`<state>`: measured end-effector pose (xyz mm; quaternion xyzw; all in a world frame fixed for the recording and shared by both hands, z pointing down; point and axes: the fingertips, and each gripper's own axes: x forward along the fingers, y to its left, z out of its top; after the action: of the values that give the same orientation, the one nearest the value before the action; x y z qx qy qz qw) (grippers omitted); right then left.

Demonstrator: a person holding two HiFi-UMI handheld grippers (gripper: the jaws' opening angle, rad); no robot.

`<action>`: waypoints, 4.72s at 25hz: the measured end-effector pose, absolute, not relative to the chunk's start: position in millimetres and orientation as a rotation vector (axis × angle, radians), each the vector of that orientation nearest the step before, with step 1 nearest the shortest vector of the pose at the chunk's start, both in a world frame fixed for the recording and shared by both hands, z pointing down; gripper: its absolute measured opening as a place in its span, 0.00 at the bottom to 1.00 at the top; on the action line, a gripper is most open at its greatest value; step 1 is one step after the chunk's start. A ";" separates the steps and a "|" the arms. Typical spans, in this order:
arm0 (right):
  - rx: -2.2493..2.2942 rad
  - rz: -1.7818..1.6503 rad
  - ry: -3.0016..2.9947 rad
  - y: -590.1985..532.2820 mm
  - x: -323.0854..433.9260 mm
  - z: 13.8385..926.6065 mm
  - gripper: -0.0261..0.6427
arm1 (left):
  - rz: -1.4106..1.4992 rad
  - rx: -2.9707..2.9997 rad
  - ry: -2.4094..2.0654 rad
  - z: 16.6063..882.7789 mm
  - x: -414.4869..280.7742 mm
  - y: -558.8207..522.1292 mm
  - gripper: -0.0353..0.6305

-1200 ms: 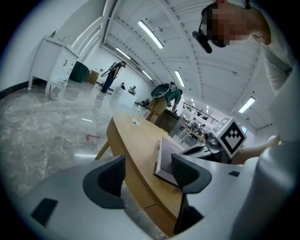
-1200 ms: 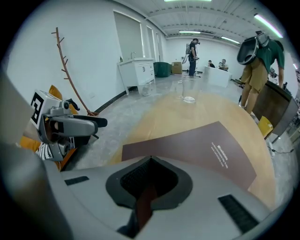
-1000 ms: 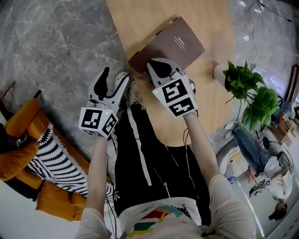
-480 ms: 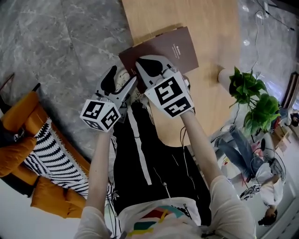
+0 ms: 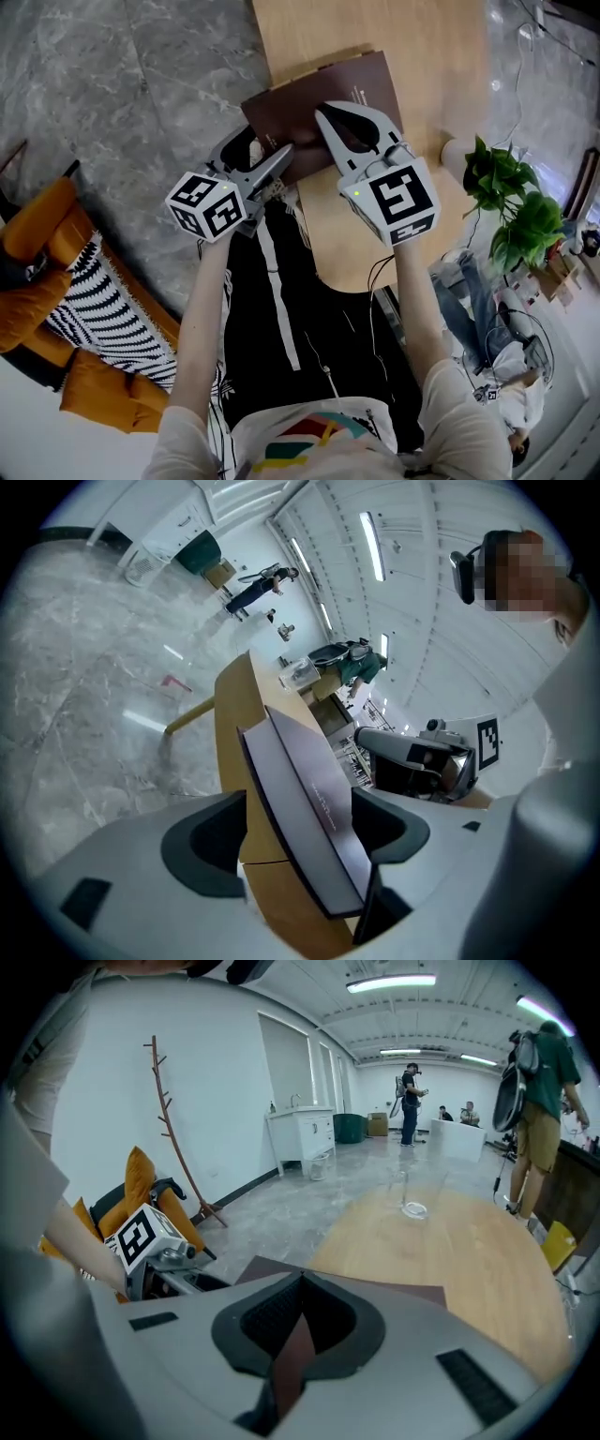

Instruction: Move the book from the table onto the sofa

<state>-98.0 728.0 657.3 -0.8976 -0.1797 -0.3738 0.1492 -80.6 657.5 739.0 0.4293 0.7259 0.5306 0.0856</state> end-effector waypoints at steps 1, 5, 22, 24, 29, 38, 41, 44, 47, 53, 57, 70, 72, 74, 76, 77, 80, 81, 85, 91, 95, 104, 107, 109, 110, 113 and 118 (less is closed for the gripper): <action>-2.573 -1.074 -0.540 730.5 -104.2 657.1 0.06 | 1.585 1.253 2.166 738.8 -84.1 658.6 0.58; -2.549 -1.050 -0.580 733.4 -117.5 657.4 0.06 | 1.585 1.165 2.139 736.2 -91.6 664.7 0.58; -2.588 -0.983 -0.576 724.7 -113.2 629.7 0.06 | 1.447 1.182 2.184 682.2 -93.2 660.4 0.33; -2.592 -0.963 -0.584 725.4 -114.1 620.1 0.06 | 1.431 1.176 2.162 669.7 -90.1 663.1 0.32; -2.594 -0.902 -0.617 728.1 -115.1 591.2 0.06 | 1.361 1.183 2.161 633.6 -82.9 675.7 0.29; -2.581 -0.796 -0.680 728.8 -118.5 512.9 0.06 | 1.246 1.282 2.211 549.0 -56.2 693.6 0.28; -2.586 -0.729 -0.731 735.3 -119.5 474.1 0.06 | 1.138 1.326 2.175 498.3 -33.3 706.5 0.28; -2.541 -0.611 -0.777 729.9 -124.1 427.1 0.06 | 1.040 1.368 2.121 436.1 -13.2 705.4 0.28; -2.471 -0.412 -0.817 724.9 -119.7 377.1 0.06 | 0.939 1.372 2.044 372.5 8.3 704.2 0.28; -2.552 -0.244 -0.852 715.7 -106.4 291.6 0.06 | 0.771 1.254 1.987 262.6 34.1 704.6 0.28; -2.605 -0.240 -0.814 688.2 -108.6 258.3 0.06 | 0.700 1.255 2.007 220.1 37.2 680.1 0.28; -2.700 -0.224 -0.718 680.5 -112.9 247.8 0.06 | 0.582 1.376 1.899 201.7 62.5 639.4 0.28; -2.719 -0.235 -0.680 683.1 -107.0 248.1 0.06 | 0.547 1.403 1.873 197.3 71.0 632.4 0.28; -2.731 -0.241 -0.628 687.7 -96.0 247.9 0.06 | 0.505 1.446 1.835 191.6 83.2 622.8 0.28; -2.740 -0.259 -0.551 688.7 -81.4 248.4 0.06 | 0.465 1.494 1.775 185.9 96.5 606.3 0.28; -2.745 -0.275 -0.507 687.6 -73.2 249.8 0.06 | 0.443 1.518 1.743 183.6 103.0 595.5 0.28; -2.768 -0.317 -0.365 681.9 -38.8 254.7 0.06 | 0.357 1.601 1.659 174.1 129.1 560.8 0.28; -2.778 -0.324 -0.314 678.1 -23.5 254.6 0.06 | 0.320 1.637 1.632 169.8 140.2 547.3 0.28; -2.829 -0.332 -0.077 644.2 51.8 243.0 0.06 | 0.157 1.769 1.483 152.2 191.8 475.1 0.28; -2.882 -0.346 0.339 548.8 172.6 218.6 0.06 | -0.018 1.937 1.261 139.2 260.3 344.8 0.28; -2.866 -0.334 0.548 480.4 229.5 209.6 0.06 | -0.136 2.039 1.110 131.8 280.4 265.2 0.28; -2.759 -0.364 1.032 323.5 306.4 212.8 0.06 | -0.277 2.174 0.733 145.1 298.9 111.2 0.28; -2.710 -0.381 1.131 289.9 321.3 219.3 0.06 | -0.301 2.203 0.651 149.9 300.6 76.9 0.28; -2.680 -0.407 1.186 271.9 332.3 227.4 0.06 | -0.310 2.218 0.604 153.9 303.7 59.1 0.28; -2.663 -0.422 1.209 263.2 338.8 232.2 0.06 | -0.310 2.226 0.582 156.2 306.2 51.0 0.28; -2.599 -0.465 1.265 236.4 362.1 245.7 0.06 | -0.318 2.245 0.518 160.1 319.0 26.1 0.28; -2.534 -0.486 1.368 185.9 420.9 250.6 0.06 | -0.366 2.248 0.418 154.8 359.8 -23.1 0.28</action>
<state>420.9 185.9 250.6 -0.8624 0.4656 -0.1653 0.1102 359.8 -23.1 154.8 0.8892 0.1653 -0.1447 0.4014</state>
